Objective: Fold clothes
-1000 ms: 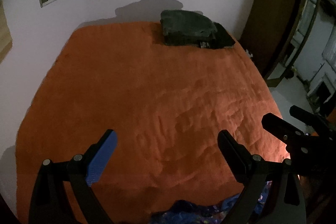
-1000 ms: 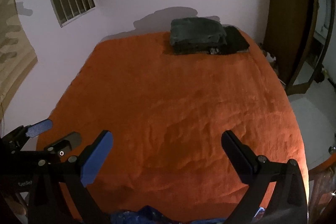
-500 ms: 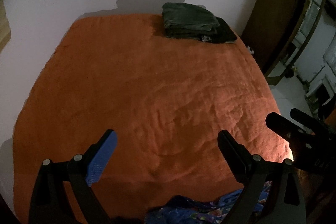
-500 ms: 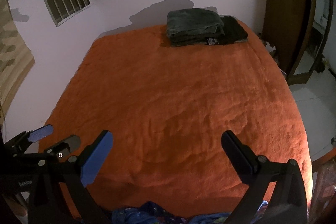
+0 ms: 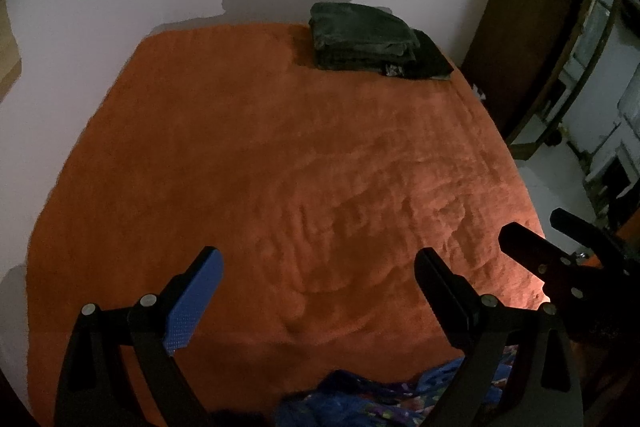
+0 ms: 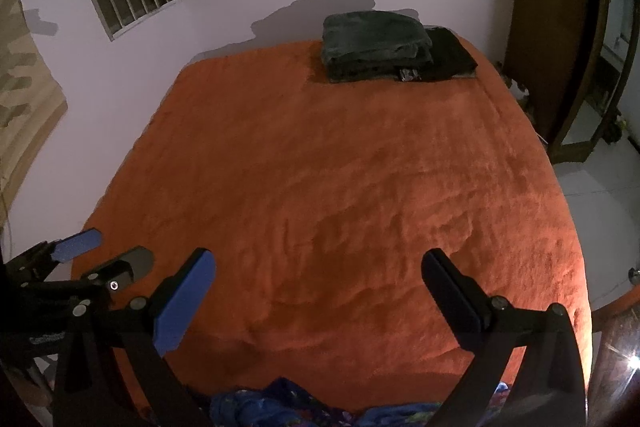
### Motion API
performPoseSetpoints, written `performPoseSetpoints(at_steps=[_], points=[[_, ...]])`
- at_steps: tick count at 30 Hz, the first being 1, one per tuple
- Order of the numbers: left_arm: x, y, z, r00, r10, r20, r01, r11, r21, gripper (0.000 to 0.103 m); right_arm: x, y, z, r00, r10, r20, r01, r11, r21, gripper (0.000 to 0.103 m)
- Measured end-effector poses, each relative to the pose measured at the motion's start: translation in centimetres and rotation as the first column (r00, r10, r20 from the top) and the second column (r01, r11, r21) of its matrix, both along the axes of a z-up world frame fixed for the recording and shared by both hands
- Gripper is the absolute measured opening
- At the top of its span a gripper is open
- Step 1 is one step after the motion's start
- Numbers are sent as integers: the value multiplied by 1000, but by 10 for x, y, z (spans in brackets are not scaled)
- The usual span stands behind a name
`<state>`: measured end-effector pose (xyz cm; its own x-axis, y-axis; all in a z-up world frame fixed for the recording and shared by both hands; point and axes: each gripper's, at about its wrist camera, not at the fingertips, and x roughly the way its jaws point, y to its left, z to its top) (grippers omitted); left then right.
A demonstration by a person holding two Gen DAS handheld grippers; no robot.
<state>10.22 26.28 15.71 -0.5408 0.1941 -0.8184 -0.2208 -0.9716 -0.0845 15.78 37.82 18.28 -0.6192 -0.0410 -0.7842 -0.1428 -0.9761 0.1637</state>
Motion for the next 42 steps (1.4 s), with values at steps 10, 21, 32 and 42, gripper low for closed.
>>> performPoseSetpoints(at_steps=[10, 21, 32, 42], points=[[4, 3, 0, 1000, -3, -22, 2, 1000, -28, 97, 1, -5, -3, 1000, 8, -3, -8, 1000, 17, 103], [2, 3, 2, 1000, 1, -11, -1, 1000, -31, 97, -1, -1, -6, 1000, 12, 11, -12, 1000, 18, 103], [-2, 0, -1, 1000, 0, -2, 0, 1000, -24, 97, 2, -1, -9, 1000, 10, 6, -10, 1000, 23, 103], [1, 3, 0, 1000, -12, -10, 12, 999, -31, 97, 2, 3, -11, 1000, 0, 13, 0, 1000, 19, 103]])
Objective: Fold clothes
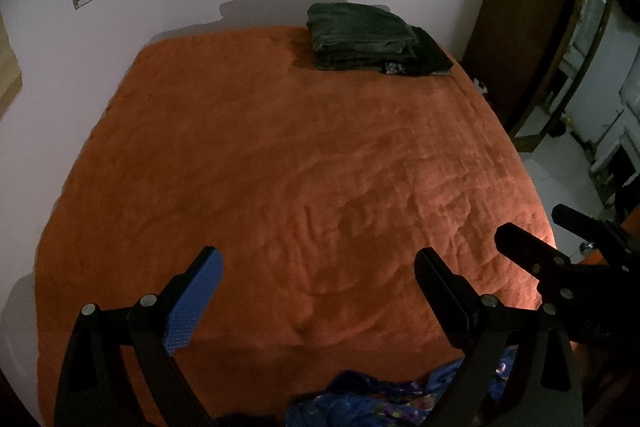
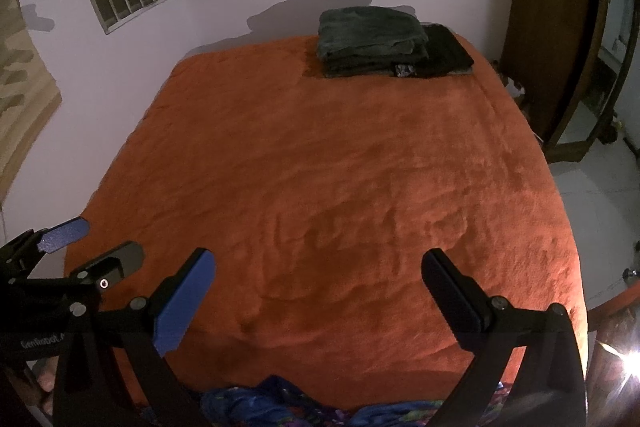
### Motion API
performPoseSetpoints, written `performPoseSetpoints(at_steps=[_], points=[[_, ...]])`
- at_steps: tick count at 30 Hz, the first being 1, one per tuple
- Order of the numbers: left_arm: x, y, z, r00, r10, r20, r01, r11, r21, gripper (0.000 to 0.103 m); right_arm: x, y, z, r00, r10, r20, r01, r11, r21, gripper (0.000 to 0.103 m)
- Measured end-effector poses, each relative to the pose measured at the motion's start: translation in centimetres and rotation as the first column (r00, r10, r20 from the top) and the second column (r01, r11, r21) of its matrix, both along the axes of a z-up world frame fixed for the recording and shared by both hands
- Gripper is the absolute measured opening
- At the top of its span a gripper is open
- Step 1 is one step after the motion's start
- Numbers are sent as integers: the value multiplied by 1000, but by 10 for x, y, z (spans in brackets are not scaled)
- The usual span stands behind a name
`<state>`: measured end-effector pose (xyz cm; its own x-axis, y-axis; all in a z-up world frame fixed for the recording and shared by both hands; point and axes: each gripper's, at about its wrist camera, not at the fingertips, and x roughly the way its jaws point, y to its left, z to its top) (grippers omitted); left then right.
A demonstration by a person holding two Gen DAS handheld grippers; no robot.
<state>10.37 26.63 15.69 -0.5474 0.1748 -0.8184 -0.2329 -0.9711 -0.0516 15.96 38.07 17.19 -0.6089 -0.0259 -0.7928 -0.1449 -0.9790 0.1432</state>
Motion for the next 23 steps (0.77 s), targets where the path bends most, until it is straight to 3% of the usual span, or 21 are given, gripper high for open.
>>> performPoseSetpoints(at_steps=[9, 16, 23], points=[[0, 2, -1, 1000, 16, -9, -16, 1000, -25, 97, -2, 5, -3, 1000, 1, 25, -1, 1000, -32, 103], [0, -2, -3, 1000, 9, 12, -9, 1000, 14, 98, -1, 5, -6, 1000, -3, 31, 4, 999, -36, 103], [7, 3, 0, 999, -4, -32, 3, 1000, -19, 98, 0, 3, -7, 999, -5, 31, 6, 999, -31, 103]])
